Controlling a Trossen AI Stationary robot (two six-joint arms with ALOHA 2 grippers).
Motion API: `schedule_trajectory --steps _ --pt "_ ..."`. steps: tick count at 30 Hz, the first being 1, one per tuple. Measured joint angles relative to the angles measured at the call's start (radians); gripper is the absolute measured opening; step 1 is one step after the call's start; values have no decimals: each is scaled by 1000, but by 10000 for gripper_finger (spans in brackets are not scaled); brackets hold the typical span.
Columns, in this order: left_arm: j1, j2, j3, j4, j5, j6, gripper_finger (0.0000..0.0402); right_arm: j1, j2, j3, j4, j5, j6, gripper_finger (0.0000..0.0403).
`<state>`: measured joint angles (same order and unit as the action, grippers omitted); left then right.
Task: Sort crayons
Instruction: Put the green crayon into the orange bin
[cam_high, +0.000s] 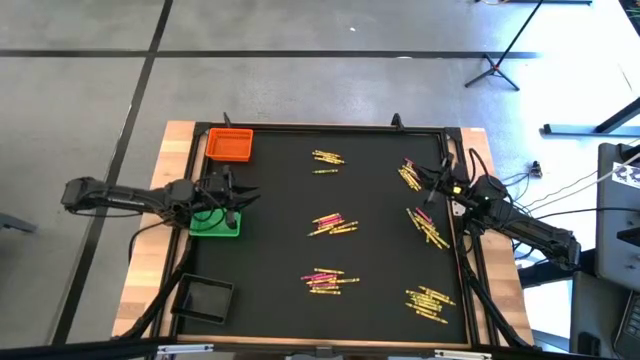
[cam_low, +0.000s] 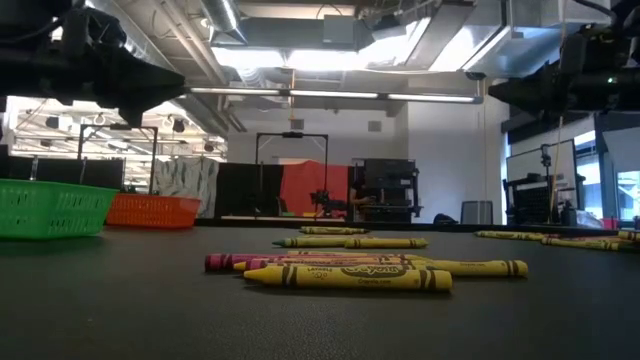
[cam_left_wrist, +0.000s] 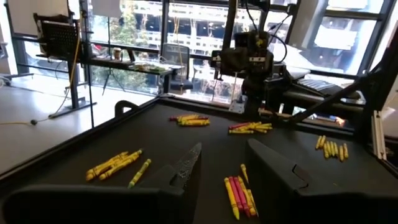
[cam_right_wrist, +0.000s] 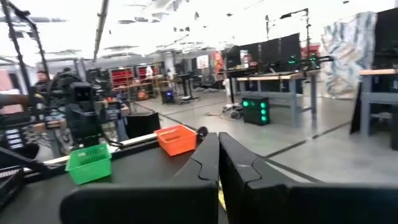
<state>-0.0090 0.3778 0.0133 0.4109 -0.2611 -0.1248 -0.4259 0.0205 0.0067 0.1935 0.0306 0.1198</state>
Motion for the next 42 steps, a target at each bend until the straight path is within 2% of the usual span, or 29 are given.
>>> schedule_trajectory --steps 3,10,16,25,29,32,38,42 --pt "0 83 33 5 -9 -3 110 0 45 0 9 8 -6 1" --pt "12 318 210 -40 -44 4 110 0 168 0 200 13 -32 1" --pt "90 551 340 -100 -42 4 110 0 337 3 369 13 -76 1" --pt "229 875 526 -99 79 26 110 0 577 122 398 19 -143 1" --pt "284 987 607 -102 145 80 110 0 661 147 539 30 -151 1" --pt "316 1064 672 -110 213 85 110 0 687 166 597 21 -165 1" --pt "358 1226 792 -156 283 115 110 0 691 182 596 -74 -180 1" --pt "384 1323 845 -164 322 134 110 0 691 183 644 -73 -164 1"
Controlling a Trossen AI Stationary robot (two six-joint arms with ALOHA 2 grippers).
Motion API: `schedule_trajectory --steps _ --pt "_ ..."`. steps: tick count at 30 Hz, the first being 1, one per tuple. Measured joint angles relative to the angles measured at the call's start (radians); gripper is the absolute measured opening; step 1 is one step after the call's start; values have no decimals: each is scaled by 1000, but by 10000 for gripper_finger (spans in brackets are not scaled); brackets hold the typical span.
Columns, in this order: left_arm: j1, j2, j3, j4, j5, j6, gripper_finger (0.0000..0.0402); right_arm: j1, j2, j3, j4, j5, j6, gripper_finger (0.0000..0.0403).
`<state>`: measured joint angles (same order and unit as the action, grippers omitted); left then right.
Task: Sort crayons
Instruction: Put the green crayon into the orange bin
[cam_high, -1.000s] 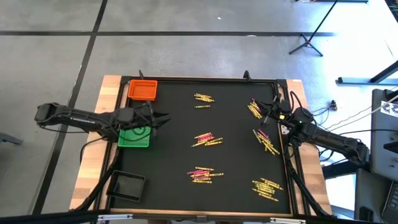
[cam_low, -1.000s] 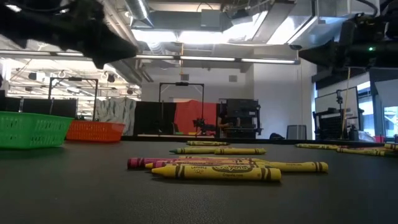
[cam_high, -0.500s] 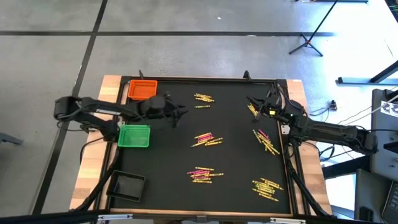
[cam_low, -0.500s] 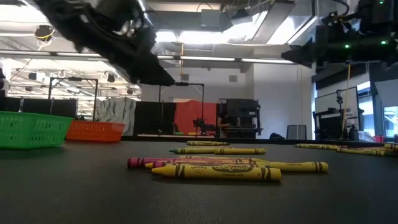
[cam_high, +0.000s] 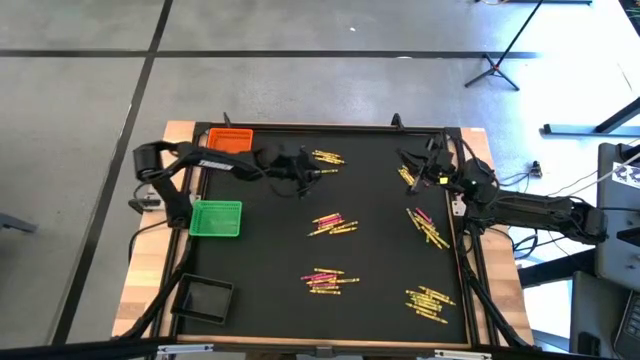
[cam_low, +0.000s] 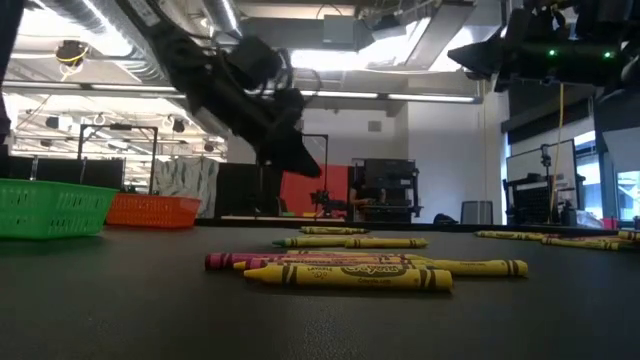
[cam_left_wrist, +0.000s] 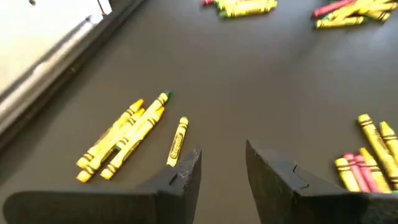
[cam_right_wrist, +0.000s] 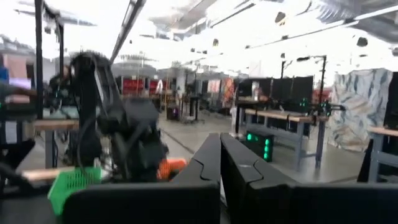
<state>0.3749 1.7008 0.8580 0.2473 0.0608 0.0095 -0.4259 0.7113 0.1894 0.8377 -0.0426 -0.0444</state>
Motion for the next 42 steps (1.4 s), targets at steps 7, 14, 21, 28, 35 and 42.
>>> schedule_trajectory --steps 7,14,21,28,35,42 --pt "50 92 98 -162 14 29 117 0 11 0 1 7 13 1" --pt "119 158 178 -224 92 55 146 0 70 0 5 9 10 1" --pt "150 203 181 -240 120 107 148 0 122 0 39 7 10 1" --pt "154 261 181 -221 141 133 148 0 131 0 43 6 10 1" --pt "134 272 181 -156 144 143 135 0 131 0 43 6 12 1" --pt "135 274 183 -225 102 139 100 0 131 0 43 5 13 1"
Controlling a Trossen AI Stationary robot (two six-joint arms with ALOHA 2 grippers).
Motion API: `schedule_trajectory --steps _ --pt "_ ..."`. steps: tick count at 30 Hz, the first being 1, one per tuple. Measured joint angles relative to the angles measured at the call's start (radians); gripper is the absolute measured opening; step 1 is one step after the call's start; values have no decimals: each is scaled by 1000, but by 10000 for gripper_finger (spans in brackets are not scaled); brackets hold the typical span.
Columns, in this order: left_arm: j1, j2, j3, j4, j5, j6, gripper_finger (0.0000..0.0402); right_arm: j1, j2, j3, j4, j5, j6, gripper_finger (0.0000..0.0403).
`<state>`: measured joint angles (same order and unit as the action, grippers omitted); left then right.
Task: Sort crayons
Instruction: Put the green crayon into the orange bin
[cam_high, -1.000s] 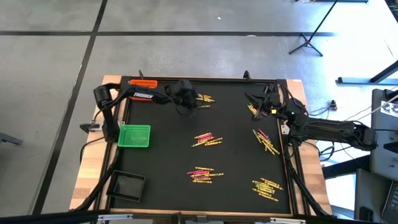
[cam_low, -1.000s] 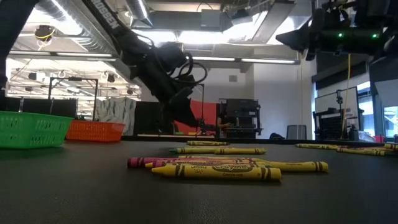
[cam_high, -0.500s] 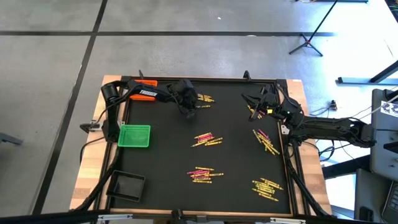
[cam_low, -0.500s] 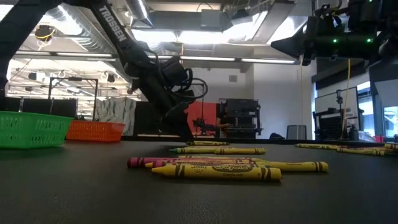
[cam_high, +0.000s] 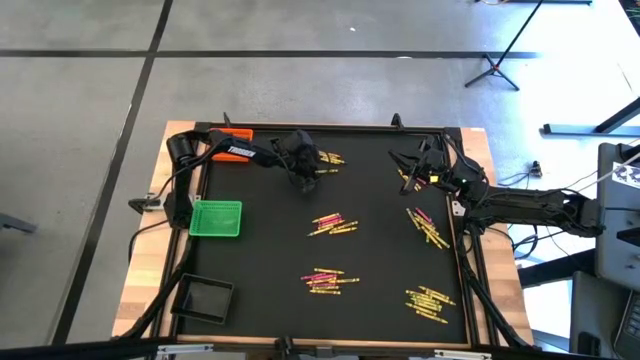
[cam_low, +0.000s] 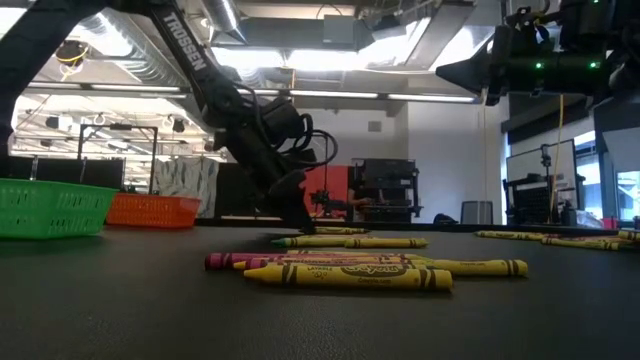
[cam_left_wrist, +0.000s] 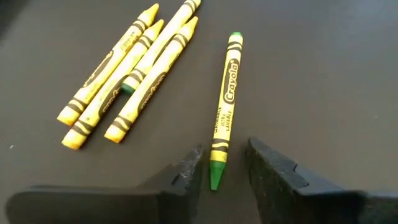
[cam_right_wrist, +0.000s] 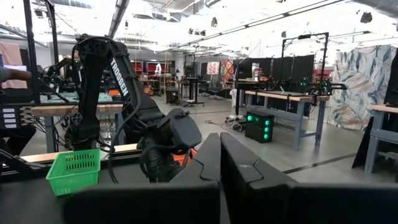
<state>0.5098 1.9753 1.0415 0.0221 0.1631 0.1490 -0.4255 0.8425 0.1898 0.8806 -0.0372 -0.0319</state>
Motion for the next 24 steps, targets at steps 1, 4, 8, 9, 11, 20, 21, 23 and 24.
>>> schedule_trajectory --steps 1,4,8,9,11,20,21,23,24 --pt "-1 -1 1 -8 -4 -4 94 0 0 0 0 0 0 1" --pt "2 -1 1 -17 12 -8 73 0 0 0 0 0 0 1" --pt "1 -1 0 -17 19 -8 40 0 0 0 1 0 0 1" --pt "1 -1 0 -17 22 -8 31 0 0 0 1 0 -1 1" --pt "1 -1 0 -18 27 -8 14 0 0 0 1 0 -1 1" --pt "-21 -9 -1 -25 0 -7 9 0 0 0 0 0 -1 1" --pt "-26 -13 -2 -31 -14 -7 9 0 0 0 0 0 -1 1" --pt "-35 -38 -4 -54 -32 -8 9 0 0 0 0 0 -1 1" --pt "-39 -58 -5 -85 -36 -9 9 0 0 0 0 0 -1 1"
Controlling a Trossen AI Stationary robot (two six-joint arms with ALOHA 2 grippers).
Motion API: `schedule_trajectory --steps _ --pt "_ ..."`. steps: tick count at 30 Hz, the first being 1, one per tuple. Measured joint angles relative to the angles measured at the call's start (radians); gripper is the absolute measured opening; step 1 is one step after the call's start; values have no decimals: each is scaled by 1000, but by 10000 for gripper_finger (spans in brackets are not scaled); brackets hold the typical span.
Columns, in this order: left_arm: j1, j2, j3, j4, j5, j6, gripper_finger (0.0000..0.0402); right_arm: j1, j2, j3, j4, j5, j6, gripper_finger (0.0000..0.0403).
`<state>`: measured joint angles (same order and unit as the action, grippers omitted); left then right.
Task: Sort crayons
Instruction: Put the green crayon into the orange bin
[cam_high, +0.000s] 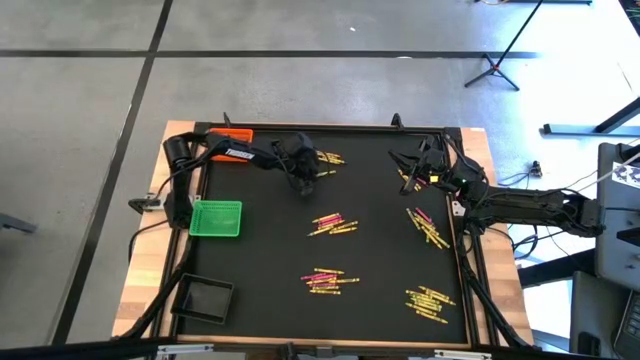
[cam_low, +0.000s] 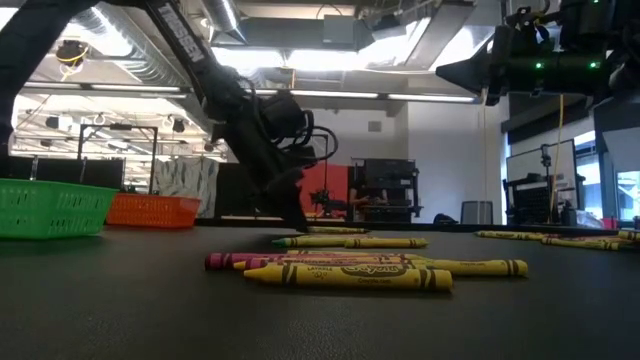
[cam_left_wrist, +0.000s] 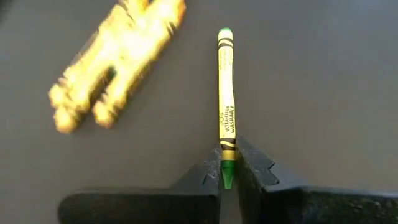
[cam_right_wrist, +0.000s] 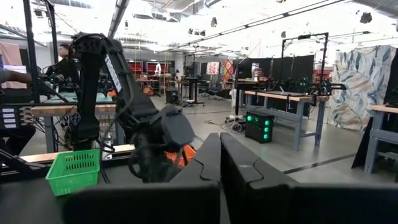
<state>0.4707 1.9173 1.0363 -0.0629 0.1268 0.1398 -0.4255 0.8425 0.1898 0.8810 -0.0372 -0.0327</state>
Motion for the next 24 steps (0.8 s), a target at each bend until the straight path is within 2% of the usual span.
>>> schedule_trajectory --steps 3,10,17,20,24 --pt "-13 -77 -1 -66 -36 -20 9 0 0 0 -1 0 0 1" --pt "-39 -316 1 -348 -178 -82 9 0 0 0 -1 0 0 1" --pt "-27 -543 1 -599 -412 -156 9 0 0 0 -2 0 0 1" --pt "3 -616 -3 -720 -507 -210 9 0 0 0 -17 -5 0 1" --pt "62 -697 -42 -789 -607 -268 9 0 0 0 -18 -8 1 1"
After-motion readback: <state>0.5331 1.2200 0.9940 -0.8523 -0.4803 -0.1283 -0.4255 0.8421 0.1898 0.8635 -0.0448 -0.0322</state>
